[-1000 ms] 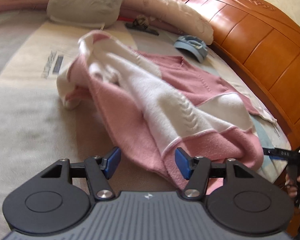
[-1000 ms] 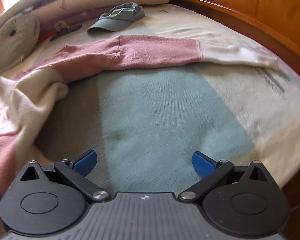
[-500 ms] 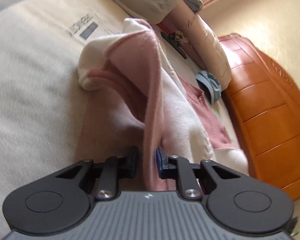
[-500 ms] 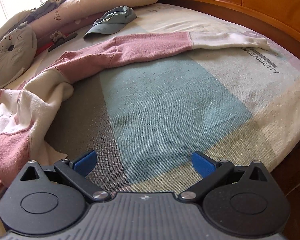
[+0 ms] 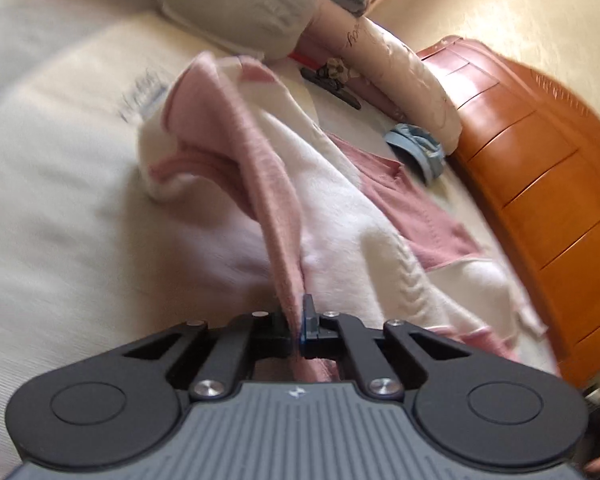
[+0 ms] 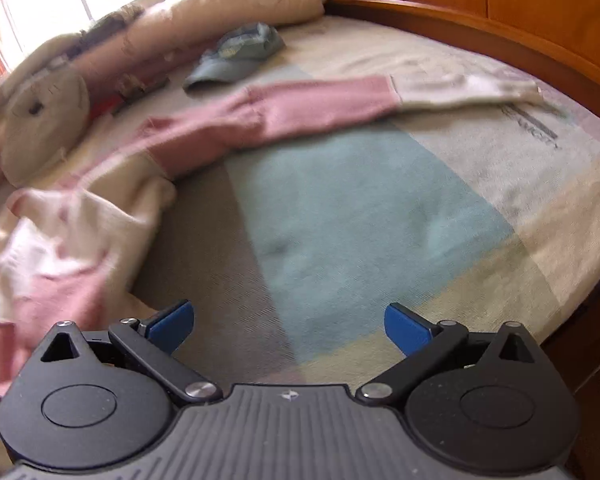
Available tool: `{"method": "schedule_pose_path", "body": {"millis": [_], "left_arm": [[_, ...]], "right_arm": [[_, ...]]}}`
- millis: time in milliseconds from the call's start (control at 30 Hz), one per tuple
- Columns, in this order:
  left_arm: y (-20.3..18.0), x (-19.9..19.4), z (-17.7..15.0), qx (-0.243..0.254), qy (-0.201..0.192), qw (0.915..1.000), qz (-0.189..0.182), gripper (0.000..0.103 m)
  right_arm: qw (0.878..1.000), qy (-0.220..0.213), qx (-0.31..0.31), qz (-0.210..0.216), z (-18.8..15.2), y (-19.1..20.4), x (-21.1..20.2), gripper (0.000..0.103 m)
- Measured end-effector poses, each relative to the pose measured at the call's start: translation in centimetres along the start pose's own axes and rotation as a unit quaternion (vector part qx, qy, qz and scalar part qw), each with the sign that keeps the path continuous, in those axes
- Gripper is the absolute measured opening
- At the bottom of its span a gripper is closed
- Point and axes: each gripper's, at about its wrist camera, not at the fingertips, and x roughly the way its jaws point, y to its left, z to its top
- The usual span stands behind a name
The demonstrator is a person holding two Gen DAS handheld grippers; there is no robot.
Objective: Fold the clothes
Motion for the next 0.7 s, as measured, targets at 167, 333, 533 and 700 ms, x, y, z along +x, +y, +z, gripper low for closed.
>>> {"method": "schedule_pose_path", "body": {"millis": [167, 333, 533, 700], "left_arm": [[2.7, -3.6, 3.2, 0.038, -0.027, 0.9963, 0.072, 0.001], [5.8, -5.3, 7.0, 0.088, -0.021, 0.9856, 0.143, 0.002], [10.3, -5.0, 11.6, 0.132, 0.014, 0.9642, 0.229, 0.002], [15.0, -5.1, 15.8, 0.1, 0.013, 0.9513, 0.291, 0.002]], "right_arm": [[0.997, -0.034, -0.044, 0.053, 1.0, 3.5, -2.6, 0.103], [0.991, -0.05, -0.08, 0.09, 1.4, 7.0, -3.7, 0.103], [0.991, -0.049, -0.09, 0.089, 1.4, 8.3, -3.3, 0.103], [0.991, -0.046, -0.094, 0.082, 1.4, 9.0, -2.8, 0.103]]}}
